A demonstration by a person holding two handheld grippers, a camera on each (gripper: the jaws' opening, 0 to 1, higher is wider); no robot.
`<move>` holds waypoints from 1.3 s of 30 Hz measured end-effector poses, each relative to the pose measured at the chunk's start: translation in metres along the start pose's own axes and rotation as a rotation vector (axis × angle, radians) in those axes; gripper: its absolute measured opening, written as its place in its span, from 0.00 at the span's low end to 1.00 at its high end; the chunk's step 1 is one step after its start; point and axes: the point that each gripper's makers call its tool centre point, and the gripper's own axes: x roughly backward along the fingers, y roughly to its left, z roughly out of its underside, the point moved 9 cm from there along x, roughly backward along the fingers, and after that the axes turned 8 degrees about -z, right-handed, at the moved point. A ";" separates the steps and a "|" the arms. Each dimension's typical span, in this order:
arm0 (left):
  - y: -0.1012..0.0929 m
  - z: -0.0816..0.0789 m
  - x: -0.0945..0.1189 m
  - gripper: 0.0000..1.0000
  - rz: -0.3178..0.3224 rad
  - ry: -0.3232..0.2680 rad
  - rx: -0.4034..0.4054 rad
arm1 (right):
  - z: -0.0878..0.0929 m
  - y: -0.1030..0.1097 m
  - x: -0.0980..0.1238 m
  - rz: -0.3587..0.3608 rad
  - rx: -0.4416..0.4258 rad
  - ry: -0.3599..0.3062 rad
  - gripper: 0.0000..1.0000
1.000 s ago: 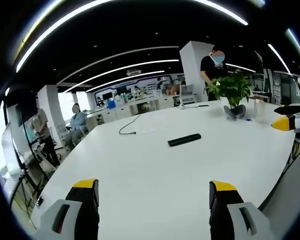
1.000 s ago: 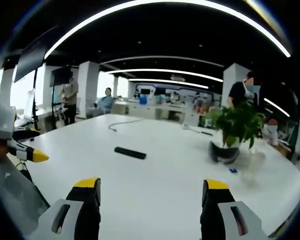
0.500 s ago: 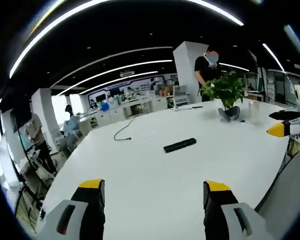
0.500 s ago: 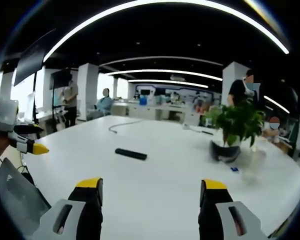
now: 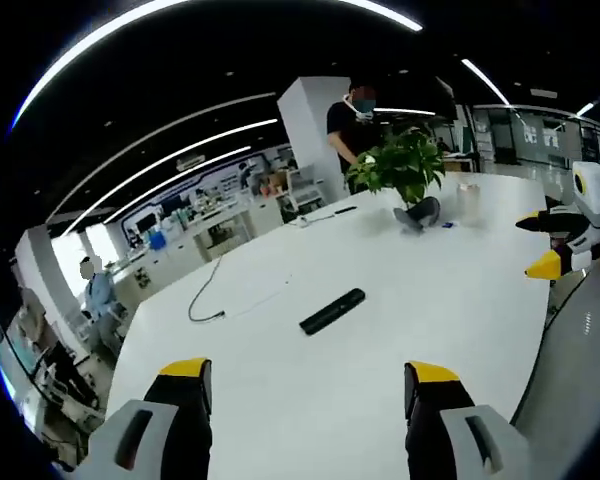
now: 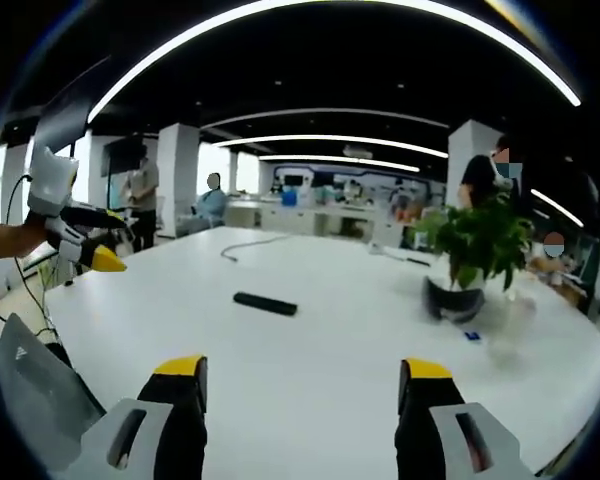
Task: Press the specified remote control buttons in sequence, fully releasing each button before pressing the next.
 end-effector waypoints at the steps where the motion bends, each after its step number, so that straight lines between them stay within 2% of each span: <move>1: 0.001 -0.002 -0.004 0.78 0.015 0.016 -0.017 | 0.000 0.000 0.000 -0.001 0.002 0.002 0.77; 7: 0.008 -0.014 -0.040 0.78 0.155 0.108 -0.020 | 0.001 0.001 -0.002 0.001 0.013 0.018 0.76; 10: 0.009 -0.020 -0.056 0.75 0.215 0.113 -0.050 | 0.002 0.001 -0.003 0.001 0.016 0.030 0.76; 13: 0.009 -0.022 -0.076 0.74 0.298 0.184 -0.057 | 0.003 0.001 -0.003 0.005 0.018 0.036 0.76; 19: 0.013 -0.028 -0.106 0.72 0.356 0.226 -0.067 | 0.004 0.000 -0.004 0.007 0.012 0.053 0.76; 27: 0.013 -0.037 -0.140 0.66 0.409 0.284 -0.149 | 0.007 0.001 -0.006 0.010 0.024 0.082 0.75; 35: 0.010 -0.048 -0.178 0.58 0.461 0.311 -0.215 | 0.008 0.000 -0.007 0.019 0.020 0.098 0.74; 39: 0.006 -0.051 -0.201 0.55 0.497 0.320 -0.281 | 0.010 -0.002 -0.007 0.027 0.020 0.108 0.73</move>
